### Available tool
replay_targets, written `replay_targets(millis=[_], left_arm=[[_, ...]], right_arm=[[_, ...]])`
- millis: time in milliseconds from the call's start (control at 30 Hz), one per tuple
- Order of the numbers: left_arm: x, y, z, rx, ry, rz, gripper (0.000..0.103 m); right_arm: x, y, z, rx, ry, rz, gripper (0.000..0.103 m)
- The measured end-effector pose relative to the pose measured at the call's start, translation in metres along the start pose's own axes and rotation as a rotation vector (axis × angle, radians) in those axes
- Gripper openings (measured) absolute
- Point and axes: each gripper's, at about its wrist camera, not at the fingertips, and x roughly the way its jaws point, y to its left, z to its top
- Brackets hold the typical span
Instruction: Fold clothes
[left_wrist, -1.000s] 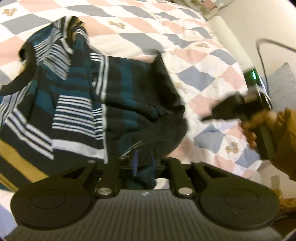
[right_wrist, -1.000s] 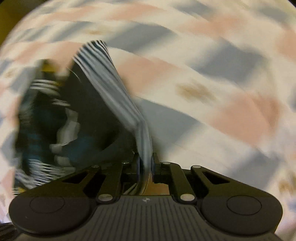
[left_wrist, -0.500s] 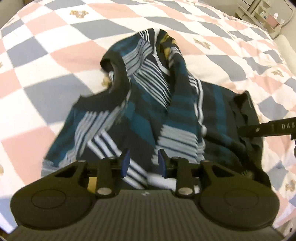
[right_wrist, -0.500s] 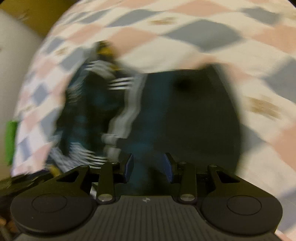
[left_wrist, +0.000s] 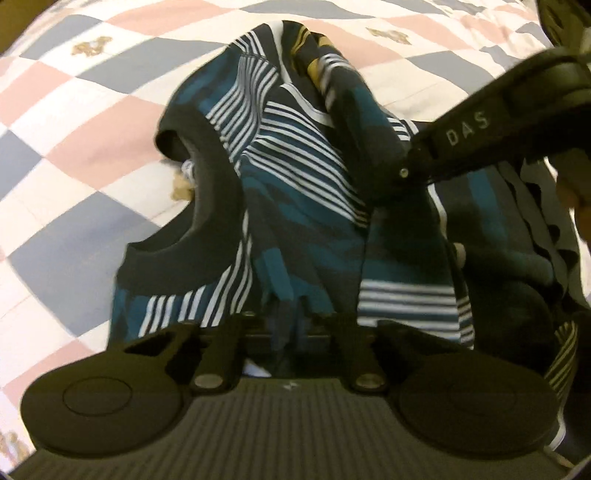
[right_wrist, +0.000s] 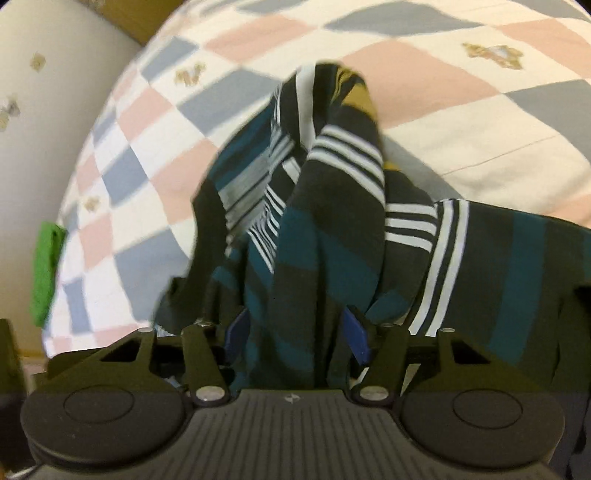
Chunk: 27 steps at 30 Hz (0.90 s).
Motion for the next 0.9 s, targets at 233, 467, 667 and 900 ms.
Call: replay_targets(millis=[233,467,667,900], left_arm=[[-0.078,0.036,-0.062,-0.184,-0.019,-0.053,0.001],[-0.105,0.061,-0.164,-0.260,0.238,0.031,0.002],[-0.136,0.107,-0.177,-0.509,0.116,-0.004,0.012],[-0.093,0.156,-0.127,-0.640,-0.023,-0.021,0.022]], right_arm=[[-0.057,-0.030,0.001,0.012,-0.058,-0.083,0.011],[-0.145,-0.125,-0.015,0.103,-0.055,-0.351,0.011],[-0.141,-0.138,-0.001,0.035,0.002,-0.440,0.045],[-0.115,-0.075,0.052,-0.110,-0.098,-0.209,0.064]])
